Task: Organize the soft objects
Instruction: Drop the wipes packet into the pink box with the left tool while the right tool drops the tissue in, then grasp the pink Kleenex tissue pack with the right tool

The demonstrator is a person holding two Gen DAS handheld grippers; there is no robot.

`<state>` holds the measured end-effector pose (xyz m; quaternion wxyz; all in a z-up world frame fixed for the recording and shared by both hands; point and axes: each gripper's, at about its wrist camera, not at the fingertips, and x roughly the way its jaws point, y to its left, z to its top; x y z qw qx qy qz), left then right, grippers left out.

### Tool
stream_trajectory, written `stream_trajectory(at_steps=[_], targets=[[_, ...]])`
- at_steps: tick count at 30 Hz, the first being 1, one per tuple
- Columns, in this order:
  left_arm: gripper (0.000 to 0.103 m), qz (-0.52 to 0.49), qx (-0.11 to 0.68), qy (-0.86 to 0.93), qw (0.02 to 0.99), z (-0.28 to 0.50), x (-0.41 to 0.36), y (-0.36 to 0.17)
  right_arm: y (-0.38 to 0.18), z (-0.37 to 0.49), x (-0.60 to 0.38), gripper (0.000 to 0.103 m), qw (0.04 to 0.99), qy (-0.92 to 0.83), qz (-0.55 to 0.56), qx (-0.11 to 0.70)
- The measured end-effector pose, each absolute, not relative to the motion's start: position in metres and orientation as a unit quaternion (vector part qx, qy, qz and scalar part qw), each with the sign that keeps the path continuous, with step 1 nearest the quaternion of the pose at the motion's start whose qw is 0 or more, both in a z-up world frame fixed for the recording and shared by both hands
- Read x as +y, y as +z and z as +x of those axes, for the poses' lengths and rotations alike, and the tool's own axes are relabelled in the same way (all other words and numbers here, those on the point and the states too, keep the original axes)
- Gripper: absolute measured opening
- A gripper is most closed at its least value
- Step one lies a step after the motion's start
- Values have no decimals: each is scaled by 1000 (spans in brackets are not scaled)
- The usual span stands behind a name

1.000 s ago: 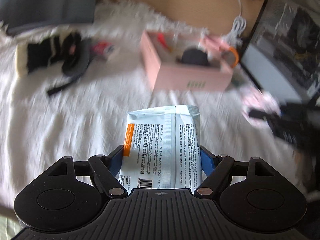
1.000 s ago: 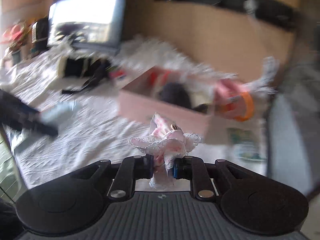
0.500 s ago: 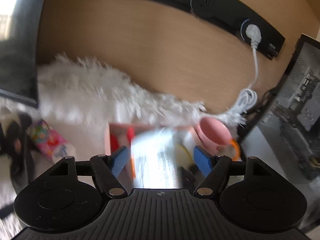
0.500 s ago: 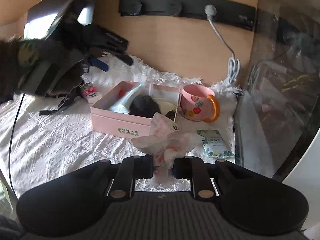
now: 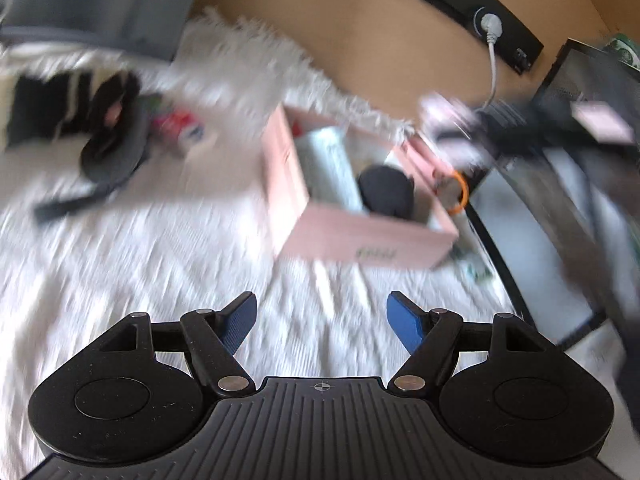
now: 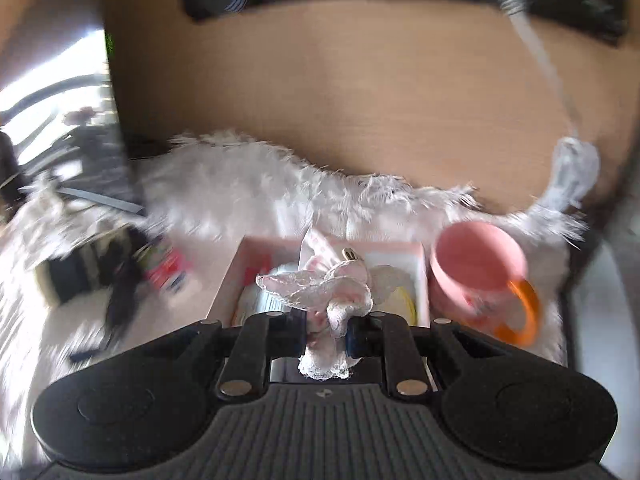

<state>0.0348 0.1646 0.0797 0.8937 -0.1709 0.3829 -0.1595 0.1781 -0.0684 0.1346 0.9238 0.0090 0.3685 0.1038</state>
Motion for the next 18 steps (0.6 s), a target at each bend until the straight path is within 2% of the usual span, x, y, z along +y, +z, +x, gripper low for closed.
stream_trajectory(at_steps=[5,7,9,11,12,13,18], targets=[[77,-162,382,-122,902,-3,201,74,91,272,-51,17,871,65,16,488],[77,-162,380,-97,906,-14,218,72,65,295,-54,20,823,76,51,560],[77,-181,381,-74,904,-23,239,68,54,300,-57,25,803,89,70,585],[77,-197,381,-59,901,-25,257,64,56,296,-55,38,804,95,47,585],[77,-202,382,-52,900,-24,264,61,60,293,-53,50,808,96,32,580],[77,-208,382,-47,899,-22,272,58,67,290,-52,55,816,93,14,571],[77,-222,374,-43,900,-7,303,55,113,269,-42,58,861,115,-31,494]])
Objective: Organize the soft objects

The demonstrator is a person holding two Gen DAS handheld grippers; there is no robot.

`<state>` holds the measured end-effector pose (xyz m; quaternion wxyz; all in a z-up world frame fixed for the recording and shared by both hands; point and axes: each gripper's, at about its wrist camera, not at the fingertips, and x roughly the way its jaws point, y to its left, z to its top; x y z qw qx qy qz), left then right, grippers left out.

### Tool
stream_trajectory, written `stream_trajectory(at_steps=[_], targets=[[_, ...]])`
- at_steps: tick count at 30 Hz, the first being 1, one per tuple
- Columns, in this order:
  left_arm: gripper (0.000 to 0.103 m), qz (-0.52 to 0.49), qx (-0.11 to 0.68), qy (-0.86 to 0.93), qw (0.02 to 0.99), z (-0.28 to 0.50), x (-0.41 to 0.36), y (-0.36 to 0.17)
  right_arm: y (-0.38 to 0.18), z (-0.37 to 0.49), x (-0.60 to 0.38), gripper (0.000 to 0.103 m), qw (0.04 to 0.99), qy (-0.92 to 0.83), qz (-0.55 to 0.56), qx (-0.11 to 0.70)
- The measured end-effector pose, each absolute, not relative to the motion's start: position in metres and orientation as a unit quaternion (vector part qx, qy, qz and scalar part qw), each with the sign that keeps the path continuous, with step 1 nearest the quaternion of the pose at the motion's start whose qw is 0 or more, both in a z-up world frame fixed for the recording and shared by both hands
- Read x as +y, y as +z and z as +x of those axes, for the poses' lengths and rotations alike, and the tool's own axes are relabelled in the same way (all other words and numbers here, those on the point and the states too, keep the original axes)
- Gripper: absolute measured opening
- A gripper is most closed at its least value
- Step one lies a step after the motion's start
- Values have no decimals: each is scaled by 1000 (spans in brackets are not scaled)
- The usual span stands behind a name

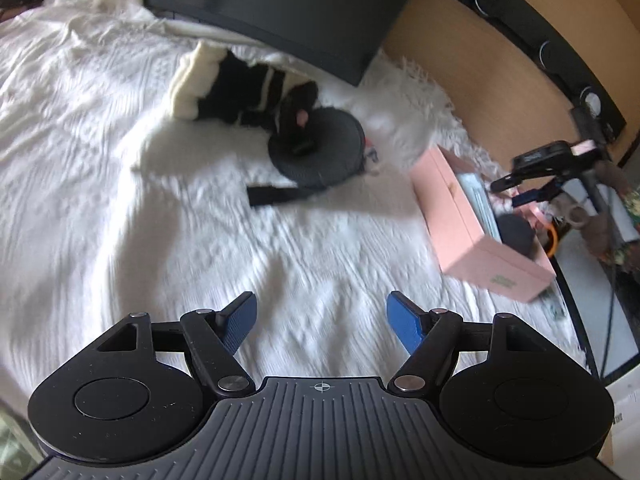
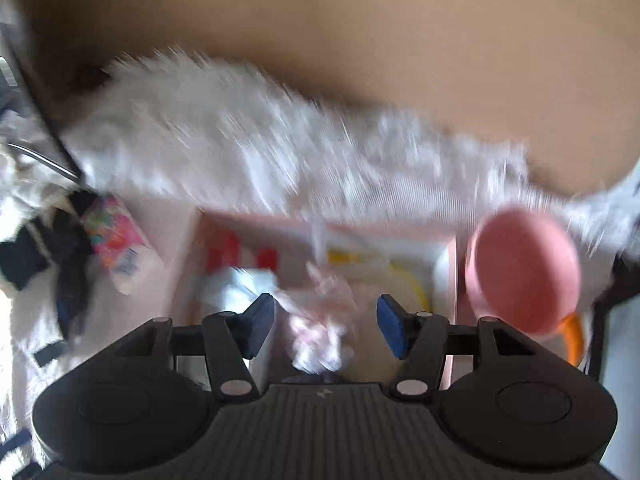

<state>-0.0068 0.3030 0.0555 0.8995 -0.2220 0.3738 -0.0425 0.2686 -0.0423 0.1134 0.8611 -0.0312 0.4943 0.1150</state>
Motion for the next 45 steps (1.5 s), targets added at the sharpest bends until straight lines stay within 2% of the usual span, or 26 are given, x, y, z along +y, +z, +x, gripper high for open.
stream_trajectory(at_steps=[4,6,12,17,23,24,25,28,40,45], targets=[[77,-210,365,-51,906,8,316,63,141,242,-3,78,899,157,-59,405],[77,-207,363,-56,907,16,321,64,137,239,27,78,909,177,-63,373],[77,-178,378,-90,904,28,330,63,83,278,133,77,827,274,-179,457],[77,-160,388,-94,903,25,351,62,50,296,184,77,798,283,-275,455],[77,-158,403,-83,898,31,372,57,49,327,180,77,804,283,-185,488],[77,-158,402,-85,898,33,373,58,47,327,174,73,803,281,-162,499],[77,-158,401,-87,898,36,373,59,44,324,168,60,802,281,-140,508],[77,-154,394,-102,900,48,367,63,46,297,154,48,802,288,-99,513],[77,-111,345,-114,925,99,336,80,42,95,96,46,819,273,-107,493],[74,-129,325,-85,933,144,342,80,46,53,70,48,840,237,-87,479]])
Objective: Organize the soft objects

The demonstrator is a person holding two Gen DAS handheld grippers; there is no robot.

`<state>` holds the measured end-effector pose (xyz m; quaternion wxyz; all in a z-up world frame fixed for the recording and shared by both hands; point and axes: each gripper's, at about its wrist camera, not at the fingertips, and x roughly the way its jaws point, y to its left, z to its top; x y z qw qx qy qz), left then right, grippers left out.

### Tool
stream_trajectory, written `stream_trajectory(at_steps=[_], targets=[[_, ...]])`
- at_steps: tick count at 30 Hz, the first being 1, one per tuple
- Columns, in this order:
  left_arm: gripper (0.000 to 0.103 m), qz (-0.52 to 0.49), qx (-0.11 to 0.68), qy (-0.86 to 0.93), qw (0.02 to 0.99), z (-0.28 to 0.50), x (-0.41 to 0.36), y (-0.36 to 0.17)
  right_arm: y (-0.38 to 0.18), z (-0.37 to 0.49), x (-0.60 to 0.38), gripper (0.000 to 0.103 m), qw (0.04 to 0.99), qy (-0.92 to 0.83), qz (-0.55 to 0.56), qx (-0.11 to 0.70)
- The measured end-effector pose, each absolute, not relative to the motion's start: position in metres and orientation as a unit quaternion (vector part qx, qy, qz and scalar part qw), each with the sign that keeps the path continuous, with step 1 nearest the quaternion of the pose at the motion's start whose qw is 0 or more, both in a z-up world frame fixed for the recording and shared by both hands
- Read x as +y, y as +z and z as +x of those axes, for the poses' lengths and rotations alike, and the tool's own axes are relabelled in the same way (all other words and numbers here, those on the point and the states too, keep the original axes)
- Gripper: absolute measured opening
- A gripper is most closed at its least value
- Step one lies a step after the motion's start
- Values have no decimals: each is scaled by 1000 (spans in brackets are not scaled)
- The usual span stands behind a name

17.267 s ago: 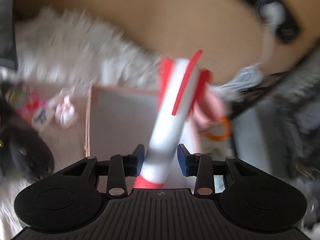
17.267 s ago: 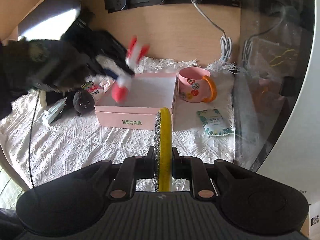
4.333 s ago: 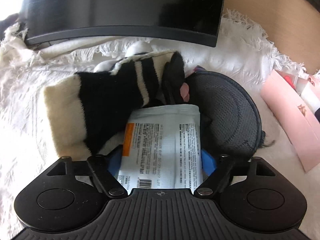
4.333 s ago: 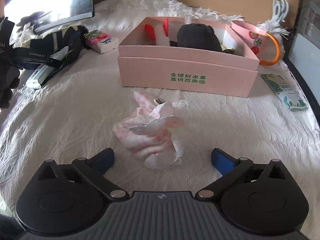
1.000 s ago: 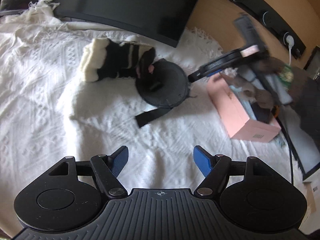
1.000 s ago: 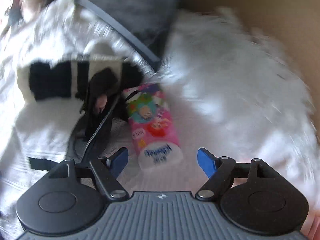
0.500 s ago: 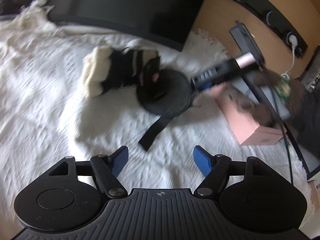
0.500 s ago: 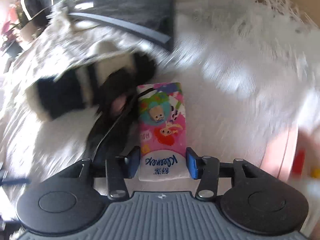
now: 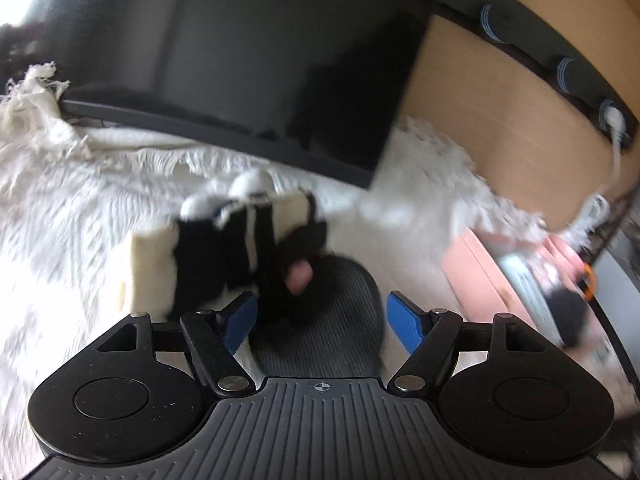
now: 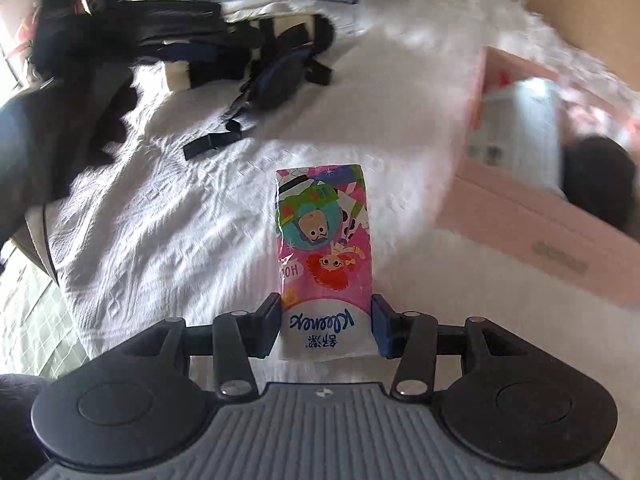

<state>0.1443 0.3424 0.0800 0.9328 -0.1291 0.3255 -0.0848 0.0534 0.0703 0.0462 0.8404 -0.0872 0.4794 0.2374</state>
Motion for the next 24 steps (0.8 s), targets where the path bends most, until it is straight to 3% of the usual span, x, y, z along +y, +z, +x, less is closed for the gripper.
stream_trajectory(at_steps=[3,11,12,14,24], targets=[[64,-118,336,-79,931,180,342,73,48,36,60,51,853,208,-95,469],[50,-90,363,-54,926,229,332,48,42,4,43,53,870,155,-76,462],[42,-88,368,-53,924,231,331,45,42,1,41,53,873,148,-72,460],[36,-86,381,-50,919,234,331,39,44,-4,35,53,879,134,-66,454],[34,-68,325,-42,942,152,306,82,51,-30,-31,54,900,150,-90,400]])
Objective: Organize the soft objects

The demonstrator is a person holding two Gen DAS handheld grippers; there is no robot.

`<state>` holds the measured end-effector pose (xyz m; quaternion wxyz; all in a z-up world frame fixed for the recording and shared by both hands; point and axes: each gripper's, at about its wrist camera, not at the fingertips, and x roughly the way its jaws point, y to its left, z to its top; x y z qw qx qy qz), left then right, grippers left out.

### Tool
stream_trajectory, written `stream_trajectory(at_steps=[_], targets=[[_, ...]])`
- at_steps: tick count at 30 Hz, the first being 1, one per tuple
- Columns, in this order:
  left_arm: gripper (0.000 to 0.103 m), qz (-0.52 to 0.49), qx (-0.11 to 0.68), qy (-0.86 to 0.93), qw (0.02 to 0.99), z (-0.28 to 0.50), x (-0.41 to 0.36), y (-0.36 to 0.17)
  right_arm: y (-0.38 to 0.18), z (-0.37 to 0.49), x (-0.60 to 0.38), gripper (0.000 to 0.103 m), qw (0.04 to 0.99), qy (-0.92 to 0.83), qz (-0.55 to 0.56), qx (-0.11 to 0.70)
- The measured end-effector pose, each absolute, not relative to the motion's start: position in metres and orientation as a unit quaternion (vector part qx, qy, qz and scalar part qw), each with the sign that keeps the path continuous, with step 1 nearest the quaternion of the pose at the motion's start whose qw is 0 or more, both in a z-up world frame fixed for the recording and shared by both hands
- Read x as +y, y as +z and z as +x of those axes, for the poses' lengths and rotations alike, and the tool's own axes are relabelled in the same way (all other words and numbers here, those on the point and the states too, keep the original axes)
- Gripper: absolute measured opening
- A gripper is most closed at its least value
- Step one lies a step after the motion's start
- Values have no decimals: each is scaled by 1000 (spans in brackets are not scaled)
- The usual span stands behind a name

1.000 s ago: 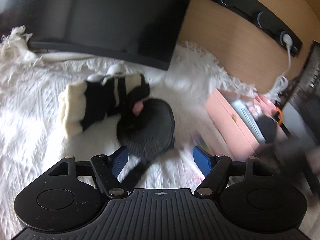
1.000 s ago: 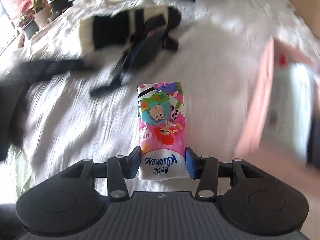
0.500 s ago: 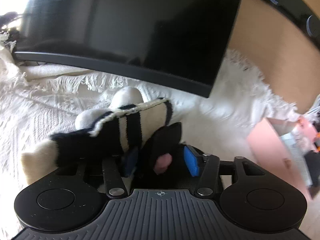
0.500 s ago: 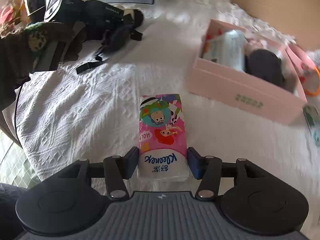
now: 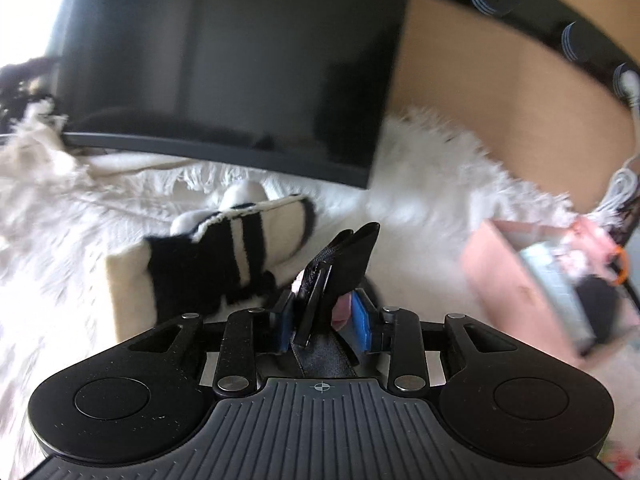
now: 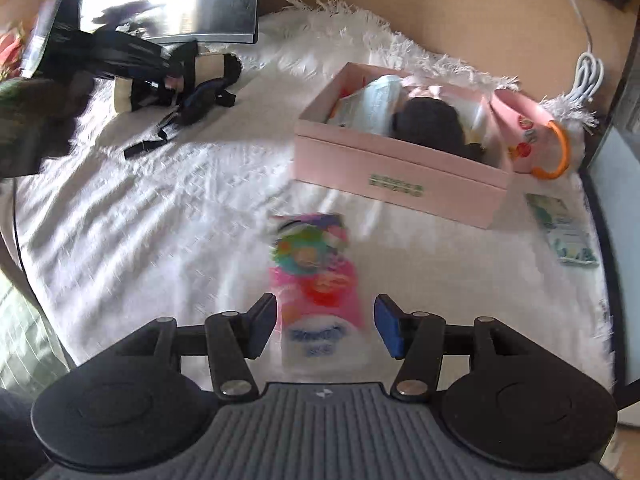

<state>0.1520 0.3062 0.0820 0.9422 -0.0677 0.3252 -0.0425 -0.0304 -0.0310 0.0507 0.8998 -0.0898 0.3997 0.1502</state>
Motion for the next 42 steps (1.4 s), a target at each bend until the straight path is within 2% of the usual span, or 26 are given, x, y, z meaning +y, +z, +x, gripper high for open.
stream_trajectory(at_steps=[2,5,8,10,14,16,23,25,28,31,38,39,41,42], targets=[[34,-79,319,-50,943,122,293,96,47,-31,-46,55,901,162,-85,393],[34,-73,326,-85,939,80,261,101,40,-31,-66,63,909,174,-67,373],[35,-51,357,-114,926,46,218,80,29,-33,-80,66,916,165,-58,362],[35,-45,381,-127,915,30,193,63,25,-35,-90,73,912,167,-28,372],[36,-36,409,-108,905,4,160,46,18,-37,-103,77,900,195,1,390],[38,-38,421,-104,901,-1,150,40,12,-37,-108,83,897,201,18,394],[40,-14,447,-71,892,1,132,33,9,-50,-103,89,898,223,-6,380],[40,-9,452,-69,889,-2,130,32,7,-57,-104,97,897,234,-4,375],[40,-3,451,-68,890,-1,127,31,4,-69,-97,101,900,232,-29,369],[40,-5,443,-68,894,-4,127,30,-1,-80,-78,103,904,203,-91,366],[40,9,434,-88,897,-11,130,30,2,-73,-75,103,896,209,-94,381],[39,2,433,-89,897,-11,133,30,3,-69,-74,102,892,214,-98,385],[39,-22,428,-90,899,-13,138,30,12,-63,-74,92,888,216,-86,397],[39,-36,426,-91,900,-15,142,30,18,-60,-74,91,888,221,-76,396]])
